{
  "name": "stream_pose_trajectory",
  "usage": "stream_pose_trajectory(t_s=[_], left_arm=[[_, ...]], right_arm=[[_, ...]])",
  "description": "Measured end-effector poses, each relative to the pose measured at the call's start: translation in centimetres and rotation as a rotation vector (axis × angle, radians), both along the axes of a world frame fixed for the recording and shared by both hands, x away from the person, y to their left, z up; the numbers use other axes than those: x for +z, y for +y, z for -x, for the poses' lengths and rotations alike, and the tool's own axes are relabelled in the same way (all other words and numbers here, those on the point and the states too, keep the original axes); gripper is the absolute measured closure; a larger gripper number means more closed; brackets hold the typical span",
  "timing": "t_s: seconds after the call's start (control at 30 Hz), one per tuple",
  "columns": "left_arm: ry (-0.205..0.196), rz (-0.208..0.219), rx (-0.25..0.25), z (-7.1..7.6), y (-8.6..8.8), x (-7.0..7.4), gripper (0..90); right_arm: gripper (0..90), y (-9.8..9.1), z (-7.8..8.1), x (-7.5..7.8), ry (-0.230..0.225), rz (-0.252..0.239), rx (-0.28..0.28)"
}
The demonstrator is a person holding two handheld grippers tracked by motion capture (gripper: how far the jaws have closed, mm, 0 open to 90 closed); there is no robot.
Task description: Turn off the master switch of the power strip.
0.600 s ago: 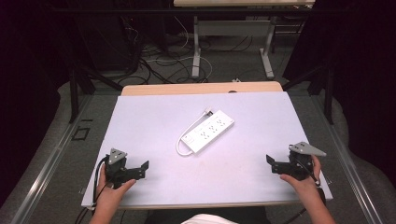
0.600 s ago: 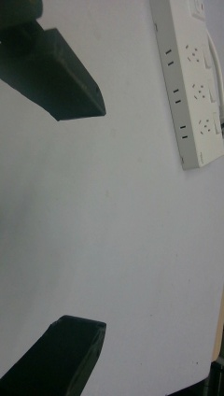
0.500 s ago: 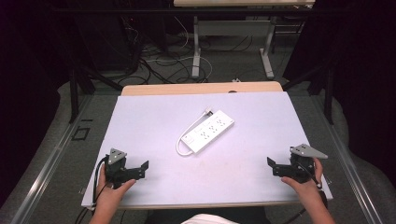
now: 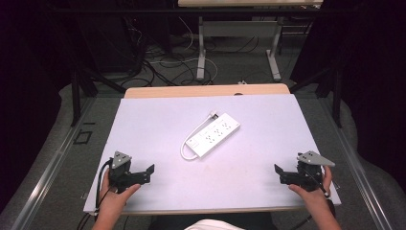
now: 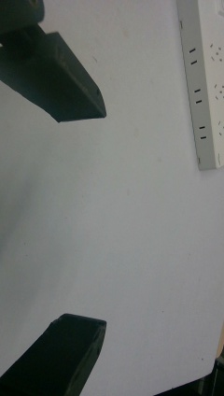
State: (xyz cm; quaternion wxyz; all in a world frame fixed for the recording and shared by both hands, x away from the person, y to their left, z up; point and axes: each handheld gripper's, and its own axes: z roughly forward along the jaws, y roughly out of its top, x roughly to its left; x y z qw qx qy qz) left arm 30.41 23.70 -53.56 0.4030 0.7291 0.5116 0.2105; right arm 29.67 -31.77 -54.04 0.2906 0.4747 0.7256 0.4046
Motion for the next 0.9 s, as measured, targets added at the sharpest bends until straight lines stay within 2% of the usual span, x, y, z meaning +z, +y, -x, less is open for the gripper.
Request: stream_pose_trajectory(t_s=[0.13,0.23,0.33,0.63,0.83,0.9], left_arm=[[-0.005,-0.011,-0.008,-0.1,-0.3,0.4,2.6],[-0.006,-0.014,-0.010,-0.3,-0.4,0.9,3.6],[-0.006,0.001,-0.002,-0.6,-0.6,1.4,4.6],[-0.011,0.001,-0.001,-1.2,-0.8,2.0,5.5],[-0.015,0.009,-0.004,-1.7,-1.1,2.8,6.8],[-0.017,0.000,-0.011,-1.9,-1.1,3.1,7.3]], right_arm=[[0.3,0.2,0.1,-0.1,0.015,-0.009,-0.010],[0.4,0.2,0.0,-0.2,-0.003,-0.007,-0.010],[0.4,0.3,0.0,-0.3,-0.004,-0.016,-0.021],[0.6,0.3,-0.1,-0.3,-0.010,-0.005,0.002],[0.9,0.5,0.0,-0.4,-0.016,-0.012,-0.013],[1.2,0.4,0.0,-0.4,-0.010,-0.011,-0.008]])
